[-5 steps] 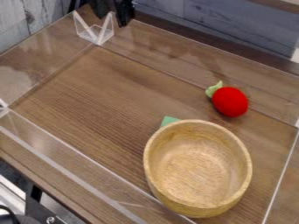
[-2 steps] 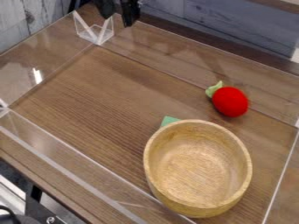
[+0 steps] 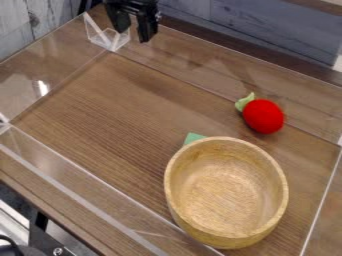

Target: Move the red object to the right side of the table

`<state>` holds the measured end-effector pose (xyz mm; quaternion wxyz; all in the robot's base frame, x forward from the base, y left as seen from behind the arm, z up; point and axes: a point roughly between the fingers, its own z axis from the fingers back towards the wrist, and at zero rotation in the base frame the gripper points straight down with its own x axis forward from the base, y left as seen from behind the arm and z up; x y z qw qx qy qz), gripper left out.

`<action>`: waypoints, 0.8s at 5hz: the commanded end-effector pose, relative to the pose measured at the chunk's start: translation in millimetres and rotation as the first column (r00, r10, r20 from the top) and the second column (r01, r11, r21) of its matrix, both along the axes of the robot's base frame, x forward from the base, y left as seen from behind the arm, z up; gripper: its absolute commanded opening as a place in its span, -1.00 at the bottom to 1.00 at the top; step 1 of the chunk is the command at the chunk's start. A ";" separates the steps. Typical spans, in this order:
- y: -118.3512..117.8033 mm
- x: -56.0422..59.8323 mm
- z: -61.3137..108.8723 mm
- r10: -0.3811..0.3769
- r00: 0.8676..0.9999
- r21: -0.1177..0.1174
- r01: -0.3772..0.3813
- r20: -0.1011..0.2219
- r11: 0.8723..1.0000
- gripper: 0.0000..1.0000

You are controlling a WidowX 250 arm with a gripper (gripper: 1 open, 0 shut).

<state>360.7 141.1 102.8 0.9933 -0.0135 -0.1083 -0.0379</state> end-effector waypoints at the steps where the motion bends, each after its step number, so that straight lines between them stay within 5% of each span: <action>1: 13.9 1.9 27.8 0.034 0.996 0.040 -0.037 0.082 0.999 1.00; 4: 42.1 8.1 17.3 0.103 0.989 0.046 -0.109 0.105 0.993 1.00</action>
